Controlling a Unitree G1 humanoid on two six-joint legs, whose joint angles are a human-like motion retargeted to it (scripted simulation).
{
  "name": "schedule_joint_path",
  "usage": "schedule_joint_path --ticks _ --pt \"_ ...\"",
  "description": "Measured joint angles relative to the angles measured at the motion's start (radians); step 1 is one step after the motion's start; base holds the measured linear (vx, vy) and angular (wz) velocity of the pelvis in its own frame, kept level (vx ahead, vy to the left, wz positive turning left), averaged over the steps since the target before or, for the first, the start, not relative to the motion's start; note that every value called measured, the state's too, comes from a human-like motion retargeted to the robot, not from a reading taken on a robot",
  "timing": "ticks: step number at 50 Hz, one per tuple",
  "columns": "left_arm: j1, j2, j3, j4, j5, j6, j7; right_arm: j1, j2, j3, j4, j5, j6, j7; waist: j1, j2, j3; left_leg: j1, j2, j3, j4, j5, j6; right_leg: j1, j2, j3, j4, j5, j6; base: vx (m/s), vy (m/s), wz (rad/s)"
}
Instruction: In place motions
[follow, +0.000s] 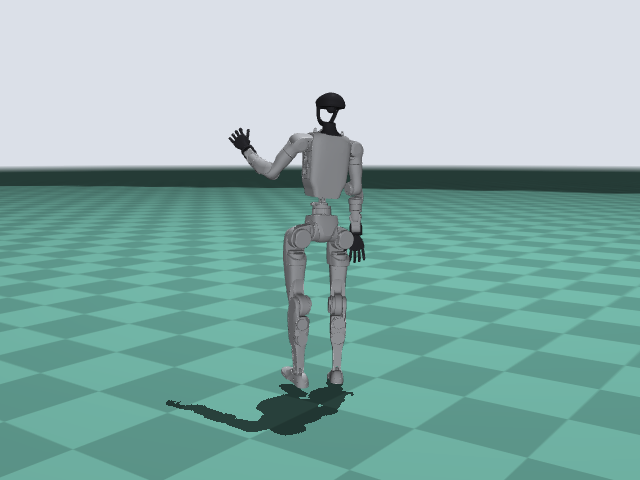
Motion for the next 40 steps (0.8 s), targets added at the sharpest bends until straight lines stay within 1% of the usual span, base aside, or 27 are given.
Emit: schedule_joint_path --ticks 2,4,5,7,8,10,13,15,16,17,18,20,22,23,24,25,27,30,32,33,35,36,37,38,40 --pt "-0.078 0.054 0.003 -0.037 0.076 -0.021 0.068 -0.001 -0.002 0.005 0.000 -0.012 -0.002 -0.001 -0.004 0.004 -0.008 -0.003 0.000 -0.003 0.000 0.000 0.000 -0.002 -0.001 -0.003 0.000 0.000 0.001 0.00 0.00 0.00" --pt "-0.152 0.092 0.002 -0.051 0.137 -0.023 0.113 -0.002 -0.006 0.007 0.004 -0.019 -0.008 0.002 -0.007 0.008 -0.017 -0.005 0.000 -0.002 0.001 0.000 0.000 -0.005 -0.001 -0.002 0.001 0.000 0.002 0.00 0.00 0.00" --pt "-0.187 0.104 0.000 -0.053 0.163 -0.016 0.126 -0.002 -0.008 0.007 0.007 -0.021 -0.010 0.004 -0.008 0.011 -0.022 -0.007 0.001 -0.001 0.001 0.000 0.000 -0.007 -0.001 0.000 0.001 0.000 0.002 0.00 0.00 0.00" --pt "-0.245 0.105 0.001 -0.052 0.176 0.023 0.107 -0.001 -0.011 0.004 0.014 -0.018 -0.009 0.012 -0.006 0.016 -0.034 -0.008 0.002 0.004 0.001 -0.002 0.001 -0.010 0.001 0.006 0.001 -0.001 0.001 0.01 0.02 -0.09" --pt "-0.275 0.099 0.002 -0.048 0.166 0.062 0.069 -0.004 -0.014 0.001 0.020 -0.014 -0.008 0.019 -0.005 0.020 -0.039 -0.011 0.002 0.008 0.001 -0.003 0.001 -0.013 0.003 0.011 0.000 -0.001 0.000 0.02 0.04 -0.20" --pt "-0.324 0.081 0.005 -0.030 0.111 0.183 -0.061 -0.007 -0.018 -0.005 0.030 -0.005 -0.005 0.029 -0.003 0.027 -0.049 -0.012 0.004 0.014 0.001 -0.004 0.002 -0.017 0.005 0.018 -0.001 -0.001 0.000 0.03 0.04 -0.19" --pt "-0.368 0.065 0.009 0.004 0.020 0.401 -0.345 -0.007 -0.023 -0.013 0.037 0.008 -0.003 0.034 -0.001 0.033 -0.054 -0.011 0.003 0.019 0.002 -0.006 0.003 -0.018 0.005 0.026 -0.001 -0.001 -0.001 0.00 0.00 0.00" --pt "-0.374 0.066 0.003 0.020 -0.037 0.496 -0.461 -0.006 -0.025 -0.019 0.035 0.011 -0.003 0.034 0.002 0.036 -0.053 -0.009 0.003 0.022 0.002 -0.006 0.004 -0.017 0.006 0.029 0.000 -0.001 -0.002 0.00 0.00 0.00" --pt "-0.367 0.066 -0.003 0.021 -0.052 0.497 -0.448 -0.004 -0.025 -0.022 0.033 0.012 -0.004 0.031 0.003 0.036 -0.051 -0.007 0.002 0.023 0.001 -0.006 0.004 -0.016 0.005 0.030 0.000 -0.001 -0.002 0.00 0.00 0.00" --pt "-0.357 0.068 -0.007 0.018 -0.062 0.478 -0.421 -0.002 -0.025 -0.026 0.032 0.013 -0.004 0.028 0.004 0.036 -0.049 -0.006 0.002 0.023 0.001 -0.006 0.005 -0.015 0.005 0.031 0.000 -0.001 -0.002 0.00 0.00 0.00" --pt "-0.341 0.073 -0.011 0.011 -0.066 0.420 -0.365 -0.002 -0.024 -0.029 0.031 0.015 -0.004 0.026 0.006 0.036 -0.046 -0.005 0.001 0.024 0.002 -0.006 0.005 -0.015 0.005 0.032 0.000 -0.001 -0.003 0.00 0.00 0.00" --pt "-0.300 0.089 -0.011 -0.011 -0.018 0.241 -0.224 -0.003 -0.022 -0.035 0.032 0.021 -0.003 0.020 0.010 0.033 -0.040 -0.003 0.001 0.027 0.001 -0.007 0.005 -0.013 0.005 0.035 -0.001 -0.001 -0.003 0.00 0.00 0.00" --pt "-0.250 0.104 0.003 -0.035 0.158 0.032 -0.018 -0.006 -0.018 -0.037 0.036 0.030 0.000 0.017 0.013 0.029 -0.030 0.001 -0.001 0.030 0.001 -0.007 0.006 -0.010 0.004 0.038 -0.001 -0.001 -0.003 0.00 0.00 0.00" --pt "-0.224 0.112 0.013 -0.049 0.261 -0.037 0.106 -0.007 -0.017 -0.039 0.037 0.034 0.001 0.015 0.016 0.027 -0.025 0.003 -0.002 0.031 0.001 -0.007 0.006 -0.008 0.003 0.039 -0.001 -0.001 -0.003 0.00 0.00 0.00" --pt "-0.197 0.119 0.023 -0.063 0.354 -0.072 0.212 -0.007 -0.015 -0.041 0.037 0.036 0.002 0.014 0.018 0.025 -0.020 0.004 -0.002 0.031 0.001 -0.007 0.005 -0.007 0.002 0.039 -0.001 -0.001 -0.003 0.00 0.00 0.00" --pt "-0.170 0.126 0.032 -0.076 0.442 -0.089 0.310 -0.008 -0.014 -0.043 0.036 0.039 0.002 0.013 0.021 0.023 -0.016 0.005 -0.003 0.030 0.001 -0.006 0.005 -0.006 0.001 0.038 -0.001 -0.001 -0.003 0.00 0.00 0.00" --pt "-0.113 0.123 0.040 -0.093 0.558 -0.103 0.402 -0.008 -0.013 -0.043 0.033 0.037 0.001 0.009 0.021 0.021 -0.009 0.007 -0.004 0.025 0.000 -0.005 0.005 -0.005 -0.004 0.033 0.001 0.000 0.000 0.00 0.00 0.00" --pt "-0.036 0.077 0.010 -0.083 0.574 -0.147 0.390 -0.007 -0.011 -0.036 0.029 0.030 -0.003 0.002 0.020 0.017 -0.001 0.008 -0.006 0.018 0.000 -0.004 0.005 -0.003 -0.009 0.027 0.003 0.001 0.003 0.00 0.00 0.00" --pt "0.022 0.030 -0.015 -0.058 0.533 -0.171 0.336 -0.008 -0.012 -0.035 0.031 0.028 -0.003 0.003 0.021 0.015 -0.001 0.007 -0.007 0.015 0.000 -0.003 0.005 -0.003 -0.010 0.024 0.002 0.002 0.004 0.00 0.00 0.00" --pt "0.051 0.001 -0.027 -0.044 0.515 -0.168 0.307 -0.009 -0.012 -0.035 0.032 0.029 -0.003 0.005 0.021 0.014 -0.002 0.005 -0.007 0.014 0.000 -0.003 0.005 -0.004 -0.011 0.022 0.002 0.002 0.004 0.00 0.00 0.00" --pt "0.108 -0.055 -0.050 -0.018 0.480 -0.113 0.218 -0.011 -0.011 -0.036 0.035 0.028 0.000 0.007 0.023 0.014 -0.003 0.004 -0.007 0.013 0.000 -0.003 0.005 -0.006 -0.011 0.021 0.002 0.002 0.004 0.00 0.00 0.00" --pt "0.133 -0.087 -0.059 -0.008 0.450 -0.022 0.096 -0.011 -0.012 -0.036 0.036 0.027 0.002 0.007 0.024 0.014 -0.003 0.004 -0.008 0.013 -0.001 -0.004 0.005 -0.006 -0.011 0.021 0.002 0.002 0.004 0.00 0.00 0.00" --pt "0.155 -0.115 -0.067 0.002 0.429 0.086 -0.059 -0.011 -0.012 -0.035 0.036 0.027 0.003 0.008 0.025 0.014 -0.004 0.004 -0.008 0.012 -0.001 -0.004 0.005 -0.006 -0.012 0.021 0.002 0.003 0.005 0.00 0.00 0.00" --pt "0.172 -0.138 -0.072 0.015 0.426 0.227 -0.282 -0.011 -0.012 -0.034 0.036 0.027 0.003 0.007 0.027 0.014 -0.003 0.004 -0.008 0.012 -0.001 -0.004 0.005 -0.006 -0.012 0.021 0.002 0.003 0.005 0.00 0.00 0.00" --pt "0.192 -0.166 -0.072 0.058 0.480 0.493 -0.804 -0.009 -0.012 -0.031 0.036 0.028 0.001 0.004 0.033 0.013 0.000 0.006 -0.009 0.013 -0.001 -0.004 0.005 -0.003 -0.013 0.021 0.002 0.003 0.005 0.00 0.00 0.00"
